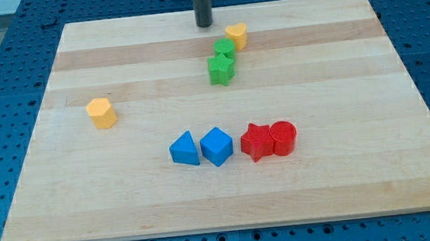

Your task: Slide the yellow hexagon towards the blue triangle

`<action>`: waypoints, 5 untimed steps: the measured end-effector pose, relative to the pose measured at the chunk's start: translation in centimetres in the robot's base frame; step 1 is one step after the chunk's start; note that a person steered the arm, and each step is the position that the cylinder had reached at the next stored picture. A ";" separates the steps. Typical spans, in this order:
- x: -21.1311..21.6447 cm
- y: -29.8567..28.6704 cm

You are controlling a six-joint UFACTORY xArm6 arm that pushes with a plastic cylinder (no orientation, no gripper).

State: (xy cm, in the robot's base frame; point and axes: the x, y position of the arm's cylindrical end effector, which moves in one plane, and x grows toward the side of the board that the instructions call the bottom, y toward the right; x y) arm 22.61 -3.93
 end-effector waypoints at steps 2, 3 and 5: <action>2.7 -10.0; 5.8 -13.6; 11.6 -19.0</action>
State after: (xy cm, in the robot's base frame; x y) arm 34.16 -22.92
